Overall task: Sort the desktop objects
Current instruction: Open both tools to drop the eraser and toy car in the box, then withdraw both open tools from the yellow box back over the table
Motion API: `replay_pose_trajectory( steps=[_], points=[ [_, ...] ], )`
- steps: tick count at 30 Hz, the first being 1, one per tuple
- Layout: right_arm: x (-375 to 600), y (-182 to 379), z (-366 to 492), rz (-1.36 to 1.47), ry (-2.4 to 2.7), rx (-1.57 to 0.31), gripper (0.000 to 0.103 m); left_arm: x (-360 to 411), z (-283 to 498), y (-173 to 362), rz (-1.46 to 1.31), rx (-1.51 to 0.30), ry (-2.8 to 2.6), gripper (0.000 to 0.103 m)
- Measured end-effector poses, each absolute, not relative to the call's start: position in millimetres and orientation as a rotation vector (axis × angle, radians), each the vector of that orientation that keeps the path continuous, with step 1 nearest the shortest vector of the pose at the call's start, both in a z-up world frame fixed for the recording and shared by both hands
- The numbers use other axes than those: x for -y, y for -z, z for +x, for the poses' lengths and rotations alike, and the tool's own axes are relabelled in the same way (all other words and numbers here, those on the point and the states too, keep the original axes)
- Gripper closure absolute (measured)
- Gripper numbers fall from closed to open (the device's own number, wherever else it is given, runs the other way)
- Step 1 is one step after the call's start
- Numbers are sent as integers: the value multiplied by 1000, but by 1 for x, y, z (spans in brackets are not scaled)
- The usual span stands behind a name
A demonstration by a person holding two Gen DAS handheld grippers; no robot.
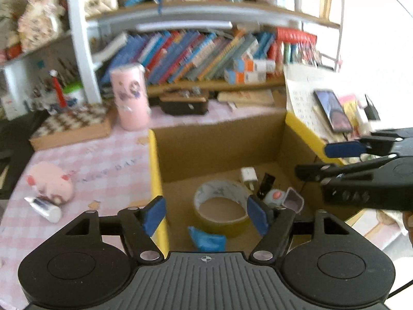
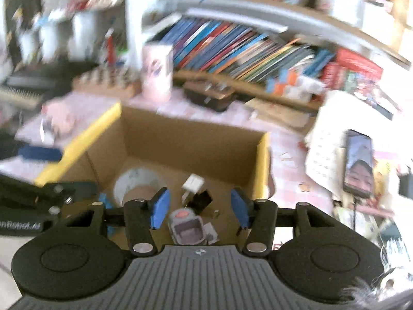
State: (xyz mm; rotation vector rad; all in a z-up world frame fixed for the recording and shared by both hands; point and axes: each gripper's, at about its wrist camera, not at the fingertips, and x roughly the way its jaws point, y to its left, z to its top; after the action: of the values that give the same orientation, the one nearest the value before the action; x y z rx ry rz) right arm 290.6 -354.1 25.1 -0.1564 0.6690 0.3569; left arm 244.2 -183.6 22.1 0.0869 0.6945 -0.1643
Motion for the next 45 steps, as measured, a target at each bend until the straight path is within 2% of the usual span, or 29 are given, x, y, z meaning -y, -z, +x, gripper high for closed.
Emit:
replay_pose_trajectory(
  steps=[7, 12, 16, 33, 37, 45],
  points=[
    [372, -39, 252, 47, -259, -626, 51, 167, 210, -35, 34, -644, 108, 29],
    [372, -36, 218, 54, -180, -612, 51, 159, 189, -38, 26, -598, 96, 23],
    [365, -29, 192, 59, -137, -635, 50, 154, 173, -33, 53, -574, 115, 23],
    [296, 6, 105, 81, -7, -781, 49, 101, 111, -3, 142, -662, 210, 21],
    [269, 7, 87, 70, -21, -798, 47, 72, 98, -2, 119, -682, 191, 16],
    [219, 10, 59, 59, -66, -814, 45, 40, 71, -3, 174, -683, 217, 15]
  ],
)
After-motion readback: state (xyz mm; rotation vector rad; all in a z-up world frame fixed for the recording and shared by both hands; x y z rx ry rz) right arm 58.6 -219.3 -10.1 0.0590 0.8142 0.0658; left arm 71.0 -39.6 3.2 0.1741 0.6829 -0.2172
